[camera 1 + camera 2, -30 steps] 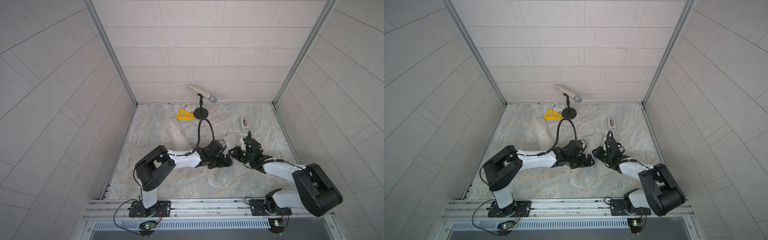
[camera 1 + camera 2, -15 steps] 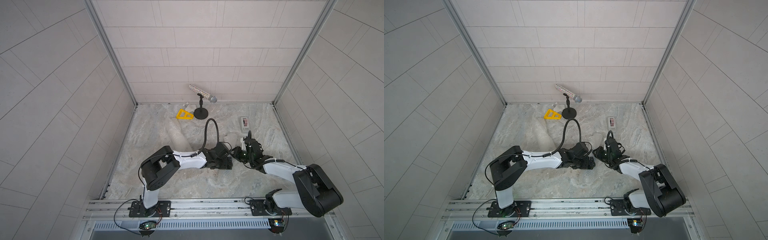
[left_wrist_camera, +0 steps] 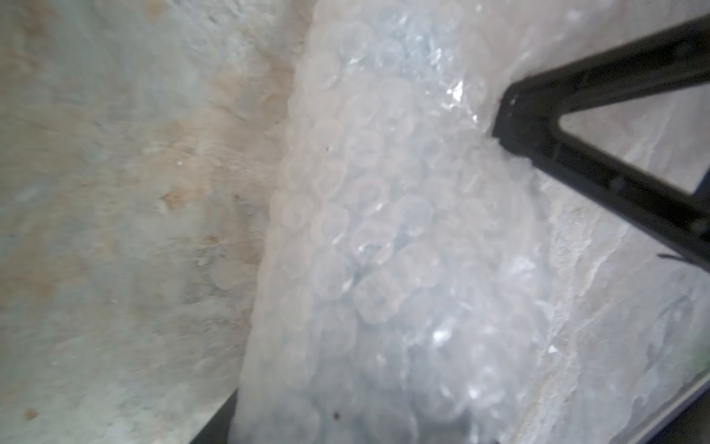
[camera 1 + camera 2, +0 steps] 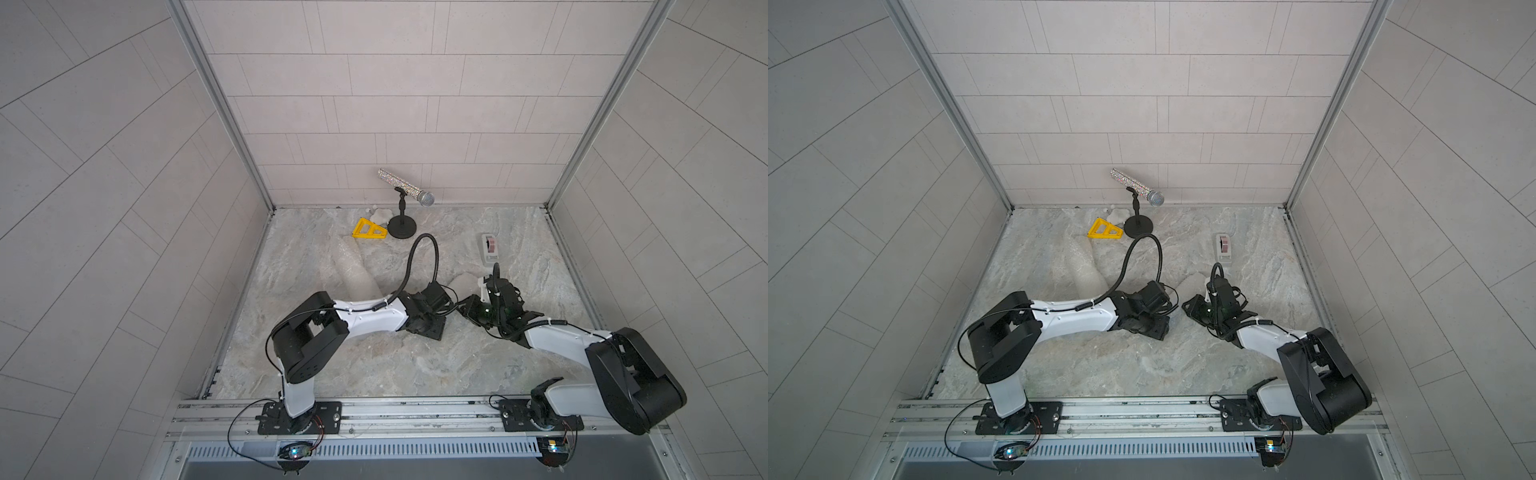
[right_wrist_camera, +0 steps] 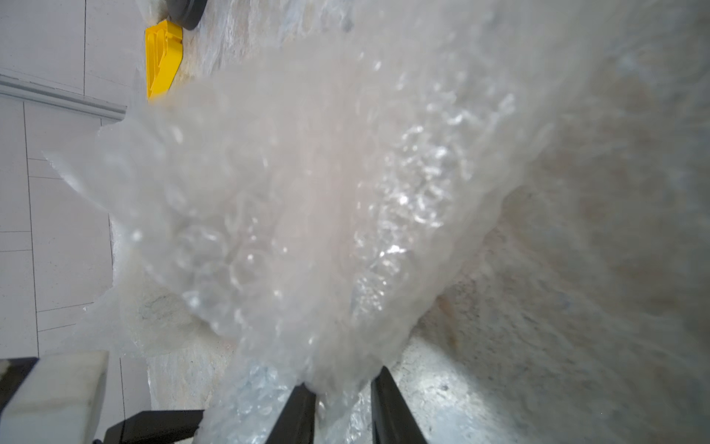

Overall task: Wrap vases in bubble wrap
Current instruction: Wrap the vase in bubble wrap.

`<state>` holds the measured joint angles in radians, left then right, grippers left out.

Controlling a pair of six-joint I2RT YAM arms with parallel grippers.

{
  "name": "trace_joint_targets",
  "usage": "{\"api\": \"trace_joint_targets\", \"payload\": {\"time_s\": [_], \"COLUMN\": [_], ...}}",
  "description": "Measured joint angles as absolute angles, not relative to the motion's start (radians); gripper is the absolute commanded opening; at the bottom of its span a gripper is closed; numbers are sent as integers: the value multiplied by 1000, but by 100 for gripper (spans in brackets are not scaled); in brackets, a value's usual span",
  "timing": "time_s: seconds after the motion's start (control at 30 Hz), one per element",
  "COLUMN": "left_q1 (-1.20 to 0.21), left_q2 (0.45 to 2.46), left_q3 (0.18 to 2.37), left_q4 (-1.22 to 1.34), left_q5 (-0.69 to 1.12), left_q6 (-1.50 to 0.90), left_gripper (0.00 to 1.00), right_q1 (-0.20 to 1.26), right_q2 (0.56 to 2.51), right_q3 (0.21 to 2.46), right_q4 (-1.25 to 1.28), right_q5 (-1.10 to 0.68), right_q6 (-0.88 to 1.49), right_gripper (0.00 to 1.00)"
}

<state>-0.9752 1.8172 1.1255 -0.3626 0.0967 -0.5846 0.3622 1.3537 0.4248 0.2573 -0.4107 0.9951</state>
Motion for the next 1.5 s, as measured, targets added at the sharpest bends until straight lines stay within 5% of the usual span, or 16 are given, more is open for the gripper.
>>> {"api": "trace_joint_targets", "payload": {"time_s": [0.27, 0.47, 1.0, 1.5], "left_q1": [-967, -961, -877, -830], "left_q2": [1794, 1690, 1773, 1775], "left_q3": [1126, 1124, 1110, 1000], "left_q4": [-405, -396, -329, -229], "left_q5": [115, 182, 326, 410], "left_q6": [-487, -509, -622, -588], "left_gripper": [92, 98, 95, 75], "right_q1": [367, 366, 366, 366], "right_q2": [1461, 1485, 1492, 1451], "right_q3": [424, 424, 440, 485], "right_q4": [345, 376, 359, 226], "right_q5": [-426, -435, -439, -429], "right_q6": [1019, 1018, 984, 915], "right_gripper": [25, 24, 24, 29]}}
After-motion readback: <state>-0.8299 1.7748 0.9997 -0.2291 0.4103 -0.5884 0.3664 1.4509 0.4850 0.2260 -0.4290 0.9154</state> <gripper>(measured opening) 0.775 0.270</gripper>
